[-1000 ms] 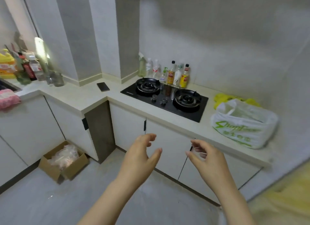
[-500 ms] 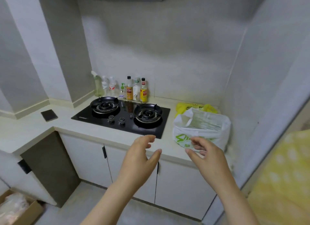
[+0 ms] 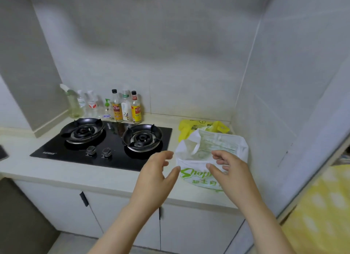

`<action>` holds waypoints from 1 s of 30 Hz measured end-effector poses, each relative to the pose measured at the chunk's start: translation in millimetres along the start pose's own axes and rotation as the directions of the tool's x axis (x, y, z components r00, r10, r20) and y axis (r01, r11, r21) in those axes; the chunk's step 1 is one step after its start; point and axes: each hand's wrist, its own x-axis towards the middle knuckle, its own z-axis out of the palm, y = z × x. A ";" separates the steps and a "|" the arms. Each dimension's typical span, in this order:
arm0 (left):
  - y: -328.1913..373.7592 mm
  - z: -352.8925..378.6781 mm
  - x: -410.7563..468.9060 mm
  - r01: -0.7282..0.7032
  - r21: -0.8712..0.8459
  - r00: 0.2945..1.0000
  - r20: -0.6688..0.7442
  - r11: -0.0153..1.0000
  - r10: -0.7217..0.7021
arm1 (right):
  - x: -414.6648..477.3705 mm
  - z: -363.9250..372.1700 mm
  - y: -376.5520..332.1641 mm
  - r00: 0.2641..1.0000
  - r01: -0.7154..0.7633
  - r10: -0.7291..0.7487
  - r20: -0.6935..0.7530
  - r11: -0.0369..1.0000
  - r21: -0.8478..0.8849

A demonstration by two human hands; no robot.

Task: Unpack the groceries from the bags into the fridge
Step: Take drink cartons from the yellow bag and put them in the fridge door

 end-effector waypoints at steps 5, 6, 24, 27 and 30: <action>-22.2 7.9 72.1 -0.024 -0.032 0.998 0.051 0.999 0.026 | 59.1 20.6 5.9 0.999 -0.040 0.039 -0.029 0.999 -0.009; -26.7 9.4 86.5 -0.030 -0.036 0.998 0.059 0.999 0.033 | 70.8 25.2 6.6 0.998 -0.053 0.053 -0.032 0.999 -0.005; -69.5 86.4 259.5 -0.056 -0.030 0.983 0.173 0.998 0.060 | 242.4 46.9 81.2 0.991 -0.119 0.113 -0.071 0.990 -0.072; -67.8 105.2 283.1 -0.041 -0.015 0.986 0.162 0.999 0.043 | 276.7 44.8 101.2 0.994 -0.110 0.108 -0.034 0.991 -0.074; -69.0 130.4 305.8 -0.018 0.018 0.987 0.161 1.000 0.015 | 308.9 44.0 126.2 0.995 -0.100 0.101 -0.001 0.991 -0.090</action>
